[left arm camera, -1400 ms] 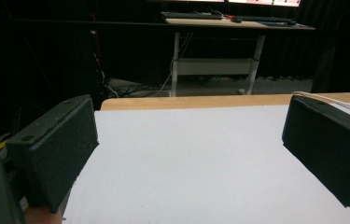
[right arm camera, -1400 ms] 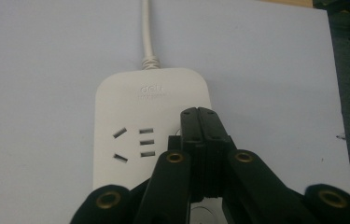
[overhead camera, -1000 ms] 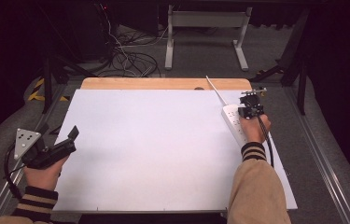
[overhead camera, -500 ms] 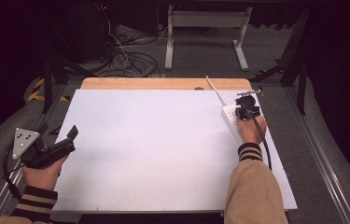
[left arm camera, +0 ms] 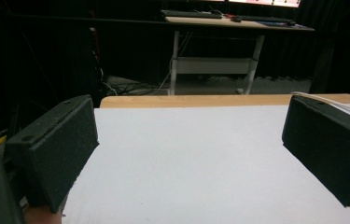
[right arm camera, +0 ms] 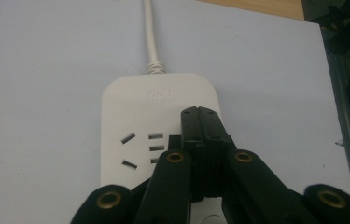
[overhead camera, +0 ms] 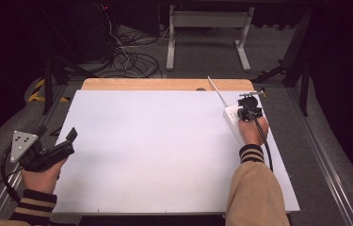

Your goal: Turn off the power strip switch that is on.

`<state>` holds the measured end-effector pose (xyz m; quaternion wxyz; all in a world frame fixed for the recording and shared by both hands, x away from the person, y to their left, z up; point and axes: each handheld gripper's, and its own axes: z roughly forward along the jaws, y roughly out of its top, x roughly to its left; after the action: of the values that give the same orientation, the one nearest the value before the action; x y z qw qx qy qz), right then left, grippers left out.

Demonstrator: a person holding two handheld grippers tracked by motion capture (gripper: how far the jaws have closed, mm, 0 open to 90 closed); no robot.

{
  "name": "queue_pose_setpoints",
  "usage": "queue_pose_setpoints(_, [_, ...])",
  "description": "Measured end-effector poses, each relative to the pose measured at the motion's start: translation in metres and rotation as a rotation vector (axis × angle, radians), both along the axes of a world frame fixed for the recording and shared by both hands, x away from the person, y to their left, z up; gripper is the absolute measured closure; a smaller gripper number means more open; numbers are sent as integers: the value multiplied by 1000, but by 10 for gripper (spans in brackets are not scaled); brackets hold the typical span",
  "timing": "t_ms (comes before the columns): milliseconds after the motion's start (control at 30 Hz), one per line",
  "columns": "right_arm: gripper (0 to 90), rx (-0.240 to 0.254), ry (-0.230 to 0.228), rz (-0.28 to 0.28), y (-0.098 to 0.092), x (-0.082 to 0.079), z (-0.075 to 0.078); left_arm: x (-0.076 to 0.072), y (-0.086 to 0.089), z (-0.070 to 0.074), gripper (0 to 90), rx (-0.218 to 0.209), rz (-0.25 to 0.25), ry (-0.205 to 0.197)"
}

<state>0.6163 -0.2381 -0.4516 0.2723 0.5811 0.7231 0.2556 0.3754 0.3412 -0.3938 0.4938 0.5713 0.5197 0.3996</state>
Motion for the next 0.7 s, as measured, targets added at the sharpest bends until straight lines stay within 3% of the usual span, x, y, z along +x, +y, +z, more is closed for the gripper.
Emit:
queue_pose_setpoints(100, [900,27,-4,-6,-2,0,0,0,0,0,39,-3,0,-4])
queue_pose_setpoints(433, [900,14,-13,-5,-1,-1,-1,3,-1,0,39,-3,-6,-1])
queue_pose_setpoints(700, [900,35,3,-6,-3,1,1,4,-2,-1,39,-6,-10,-2])
